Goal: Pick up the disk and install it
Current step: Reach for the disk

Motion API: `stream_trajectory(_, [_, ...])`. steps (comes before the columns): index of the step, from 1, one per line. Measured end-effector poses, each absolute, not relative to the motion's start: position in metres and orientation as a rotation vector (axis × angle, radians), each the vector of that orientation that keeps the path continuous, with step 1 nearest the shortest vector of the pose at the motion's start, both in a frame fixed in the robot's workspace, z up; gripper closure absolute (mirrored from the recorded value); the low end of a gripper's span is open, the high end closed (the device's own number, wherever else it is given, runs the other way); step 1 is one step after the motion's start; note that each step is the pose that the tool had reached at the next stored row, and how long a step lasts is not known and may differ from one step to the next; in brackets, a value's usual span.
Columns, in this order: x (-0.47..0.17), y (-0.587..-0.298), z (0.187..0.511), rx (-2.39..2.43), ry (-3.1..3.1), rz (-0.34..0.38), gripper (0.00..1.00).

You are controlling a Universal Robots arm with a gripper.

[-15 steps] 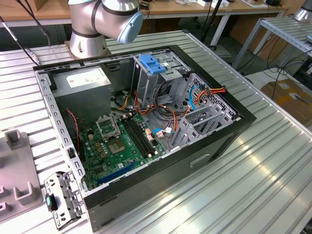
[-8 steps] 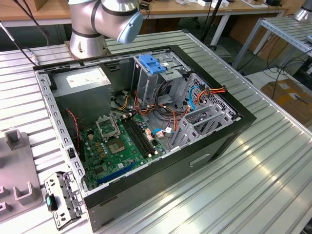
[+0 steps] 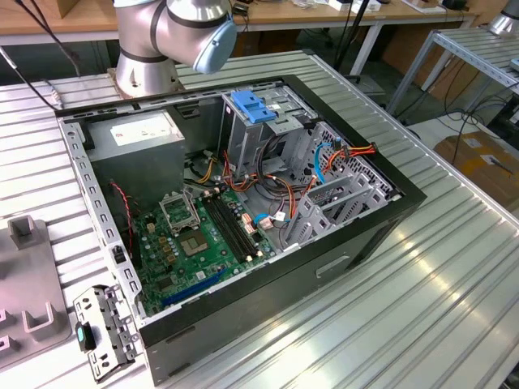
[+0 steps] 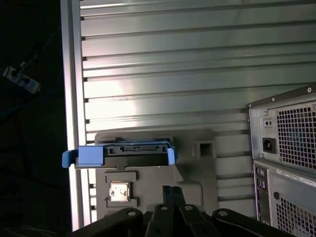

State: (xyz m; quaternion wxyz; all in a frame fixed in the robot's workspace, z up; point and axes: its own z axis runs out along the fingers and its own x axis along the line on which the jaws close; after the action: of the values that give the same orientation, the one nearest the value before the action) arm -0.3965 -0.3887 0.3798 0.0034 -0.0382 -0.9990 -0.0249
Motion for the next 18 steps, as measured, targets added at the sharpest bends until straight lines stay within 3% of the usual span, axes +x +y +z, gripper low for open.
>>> stream_trajectory(18, [-0.463, -0.372, 0.374, -0.089, -3.126, -0.084, 0.89])
